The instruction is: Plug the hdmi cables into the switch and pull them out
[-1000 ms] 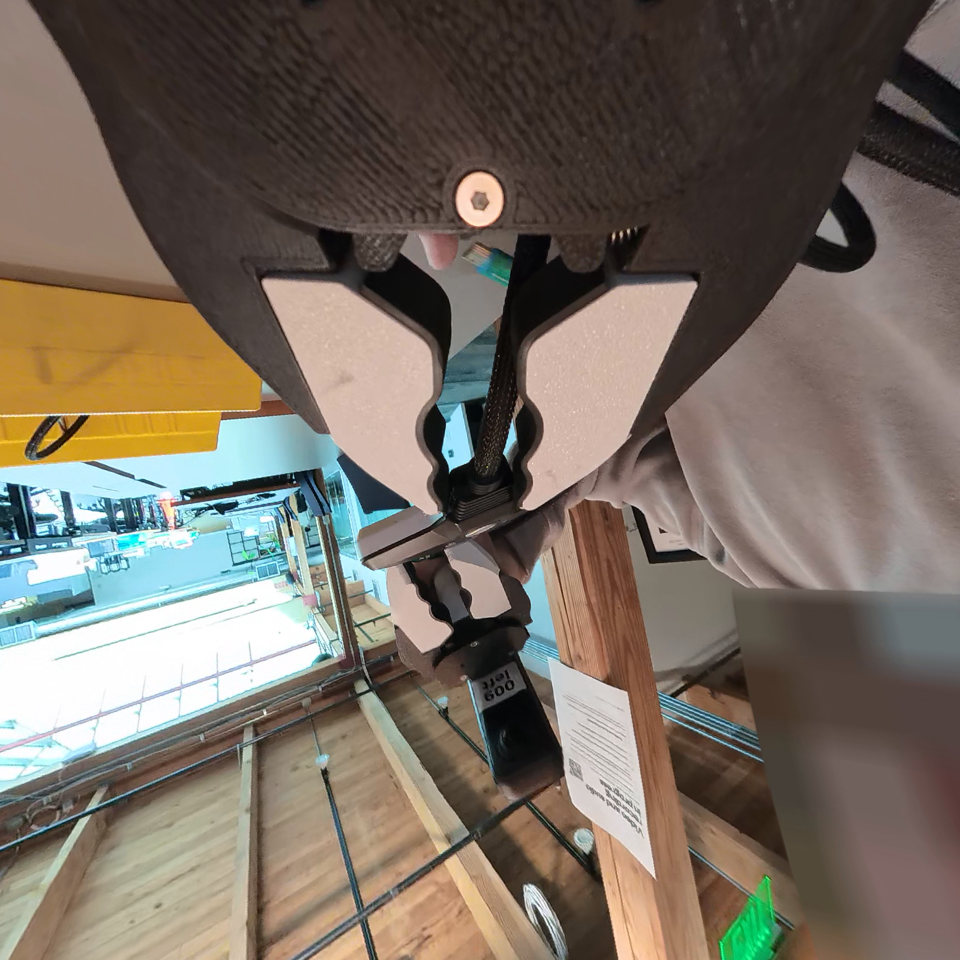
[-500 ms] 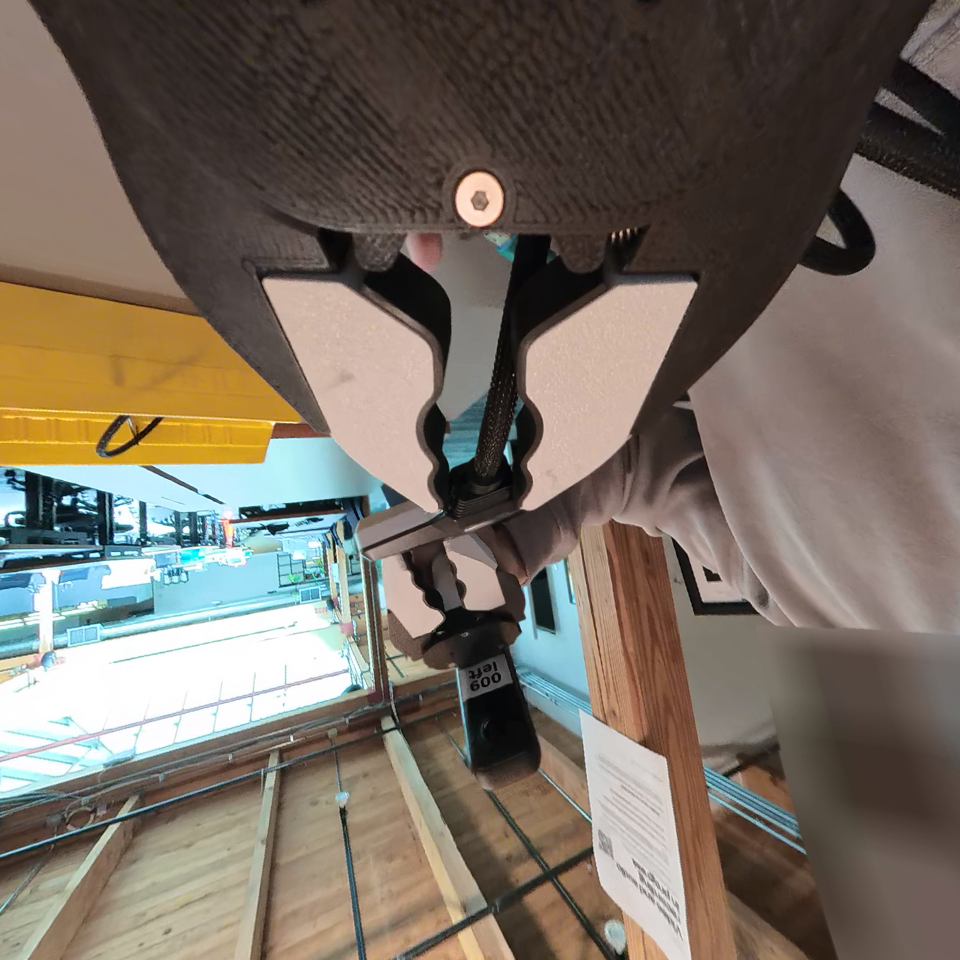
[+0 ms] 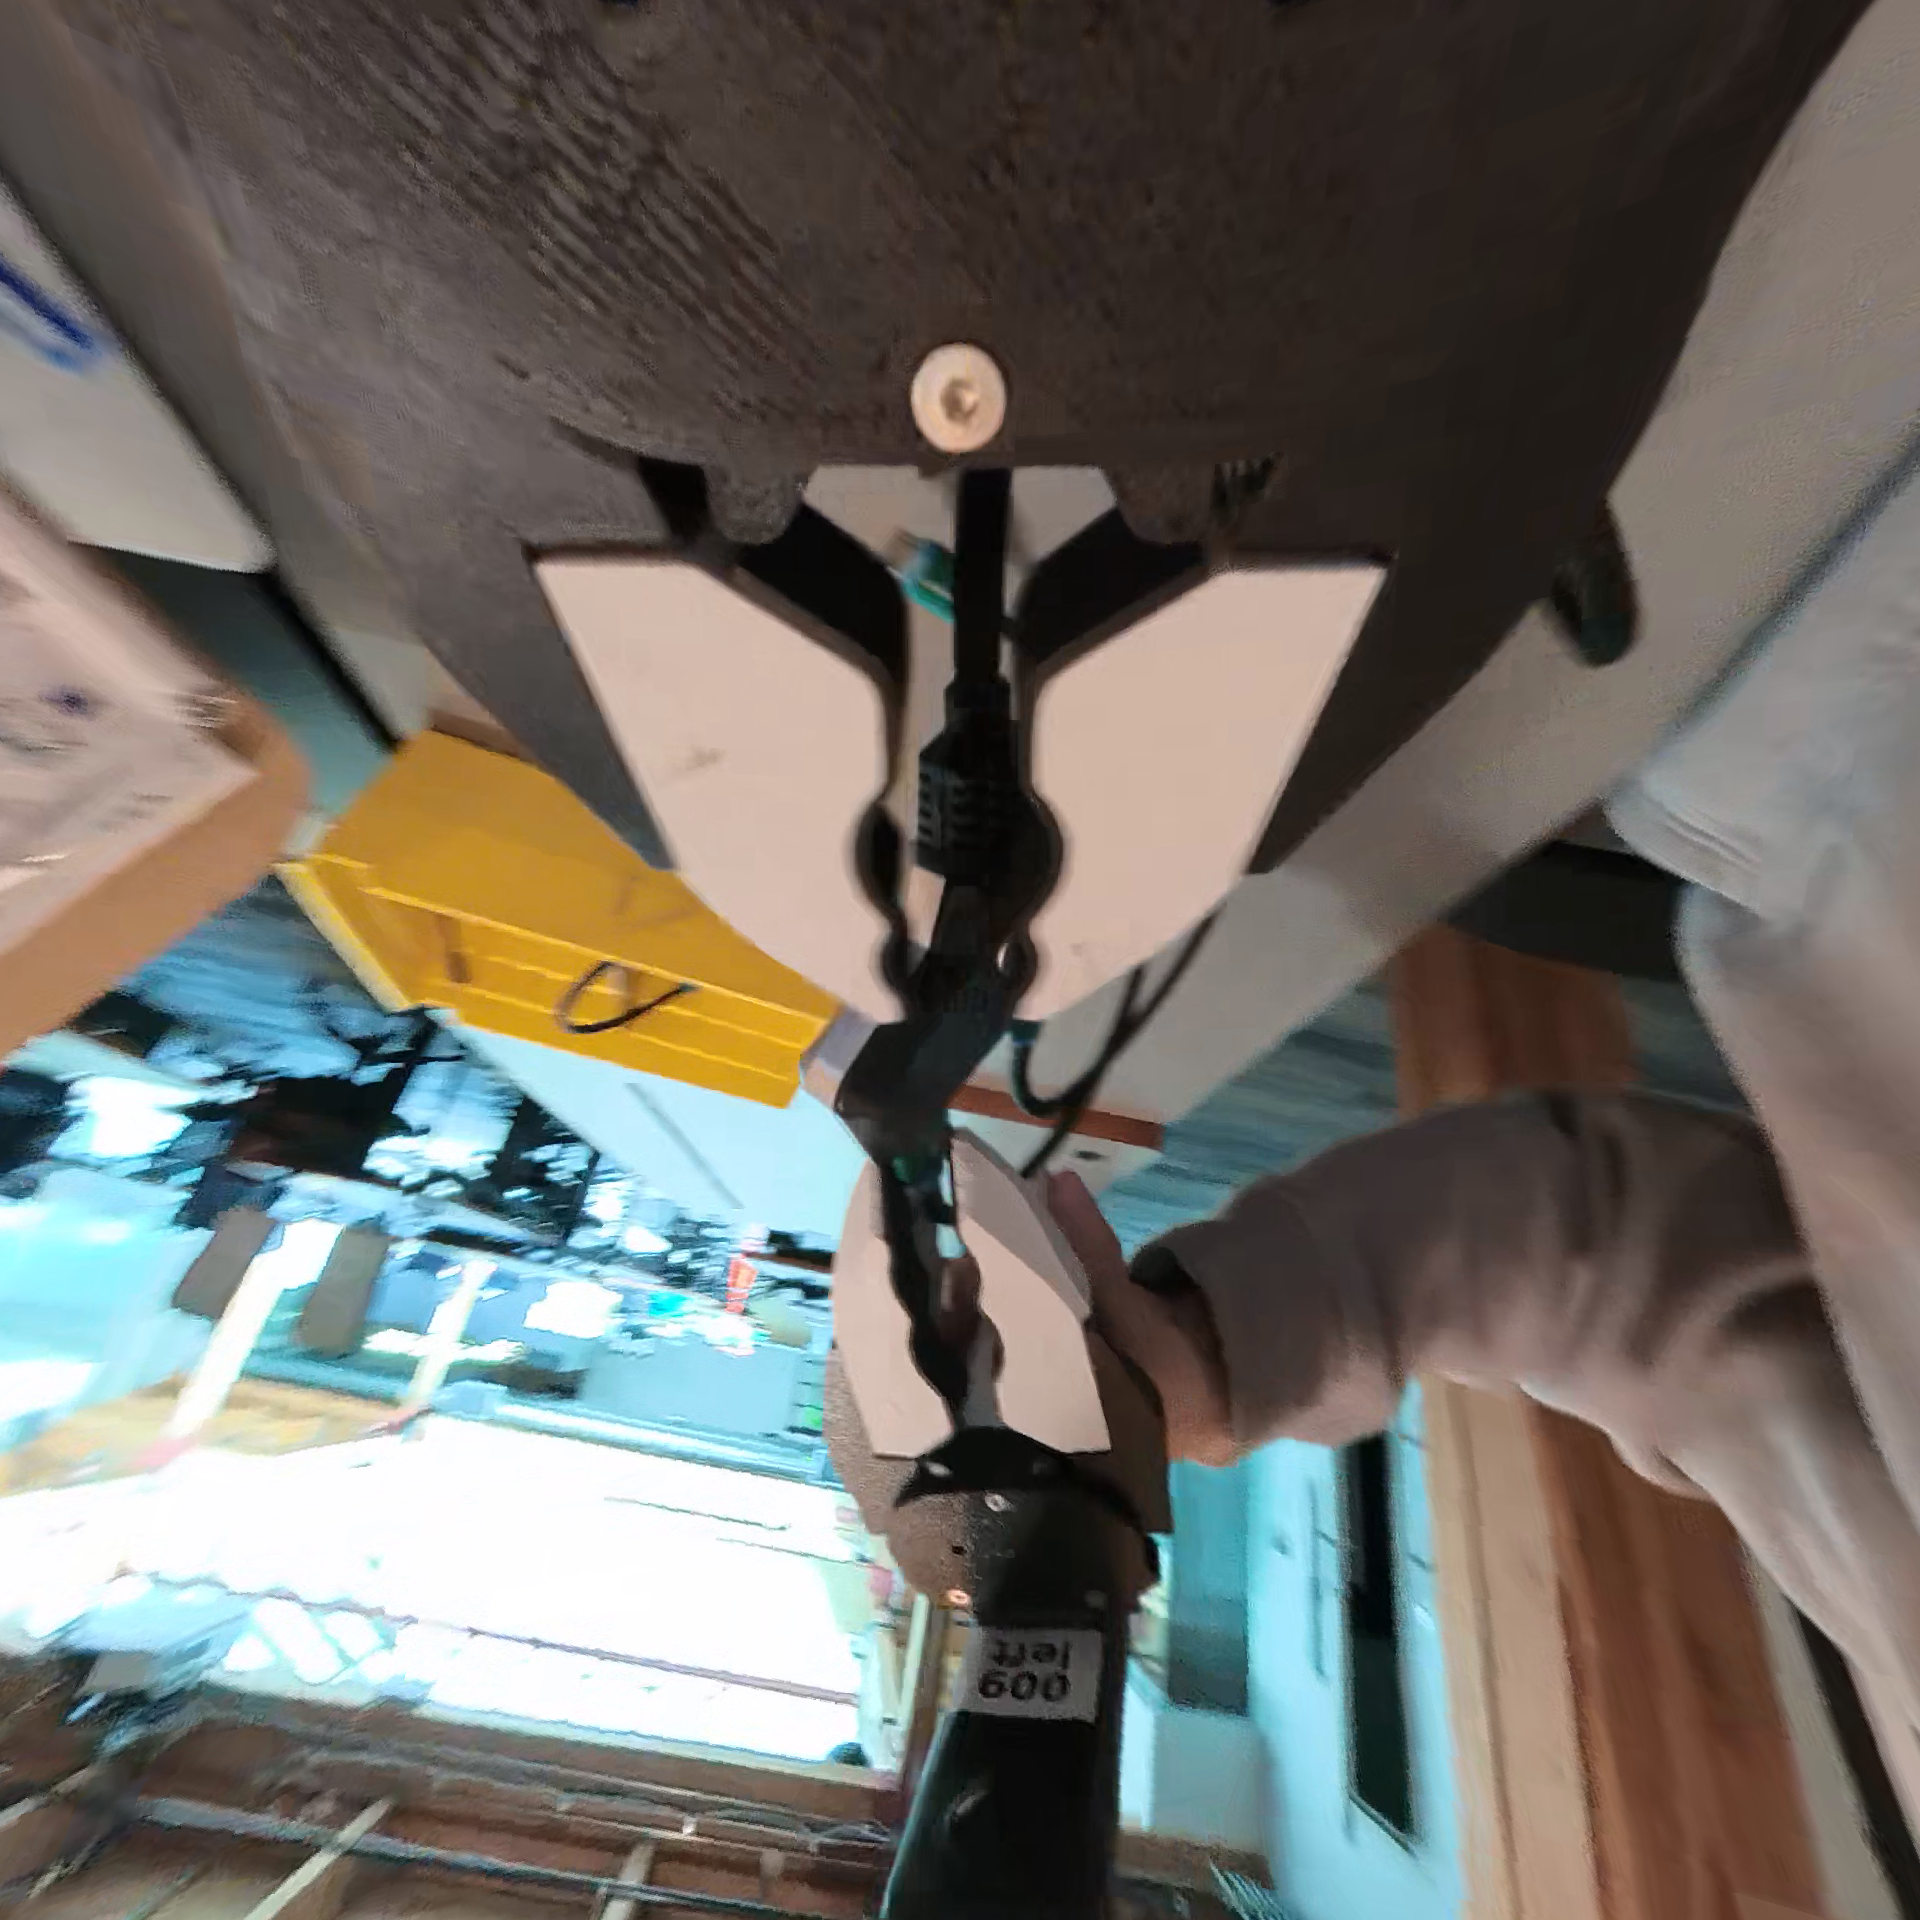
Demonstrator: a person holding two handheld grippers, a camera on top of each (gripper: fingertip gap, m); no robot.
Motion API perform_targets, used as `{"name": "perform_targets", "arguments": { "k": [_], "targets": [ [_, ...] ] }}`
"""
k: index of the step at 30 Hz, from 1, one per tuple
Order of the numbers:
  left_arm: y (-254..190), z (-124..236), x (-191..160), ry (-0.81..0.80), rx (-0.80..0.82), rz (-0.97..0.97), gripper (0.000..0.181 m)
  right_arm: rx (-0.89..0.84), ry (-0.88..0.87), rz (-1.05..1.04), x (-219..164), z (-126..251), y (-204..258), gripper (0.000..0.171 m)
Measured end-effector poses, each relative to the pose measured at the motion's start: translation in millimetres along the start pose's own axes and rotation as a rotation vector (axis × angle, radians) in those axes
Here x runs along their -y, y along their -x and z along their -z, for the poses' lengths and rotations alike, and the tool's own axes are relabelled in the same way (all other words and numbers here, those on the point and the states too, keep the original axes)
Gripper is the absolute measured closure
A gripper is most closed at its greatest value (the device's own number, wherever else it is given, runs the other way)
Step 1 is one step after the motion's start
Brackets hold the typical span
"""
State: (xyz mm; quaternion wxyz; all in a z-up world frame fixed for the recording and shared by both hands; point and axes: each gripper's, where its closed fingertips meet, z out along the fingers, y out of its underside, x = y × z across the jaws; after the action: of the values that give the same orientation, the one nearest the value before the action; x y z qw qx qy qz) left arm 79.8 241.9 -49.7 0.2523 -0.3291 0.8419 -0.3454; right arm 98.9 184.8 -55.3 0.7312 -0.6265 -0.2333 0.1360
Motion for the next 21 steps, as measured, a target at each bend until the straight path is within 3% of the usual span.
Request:
{"name": "perform_targets", "arguments": {
  "k": [1,2,6,9,11,15,21],
  "targets": [
    [-2.1,3.5,4.5,-0.013,-0.012,0.002,0.168,-0.051,0.009,0.066,3.1,4.7,-5.3,0.131],
    [-3.3,6.1,8.5,-0.024,-0.023,0.007,0.168,-0.099,0.025,0.108,5.4,9.0,-10.4,0.128],
    [7.8,2.0,4.4,0.008,0.000,0.025,0.169,-0.131,0.105,0.281,2.1,9.3,-8.1,0.129],
    [10.3,-4.1,0.0,-0.002,-0.025,0.046,0.169,-0.315,0.256,0.479,-15.0,6.4,-33.0,0.126],
    [11.3,-6.7,-3.5,0.005,-0.026,0.041,0.169,-0.287,0.309,0.485,-29.6,1.4,-31.5,0.119],
    [11.2,-5.4,-3.8,0.014,-0.025,0.045,0.169,-0.274,0.383,0.576,-45.1,-1.3,-30.9,0.119],
    [15.8,-1.6,-0.8,0.010,-0.015,0.075,0.170,-0.359,0.534,0.810,-57.8,-4.0,-43.2,0.141]
  ]
}}
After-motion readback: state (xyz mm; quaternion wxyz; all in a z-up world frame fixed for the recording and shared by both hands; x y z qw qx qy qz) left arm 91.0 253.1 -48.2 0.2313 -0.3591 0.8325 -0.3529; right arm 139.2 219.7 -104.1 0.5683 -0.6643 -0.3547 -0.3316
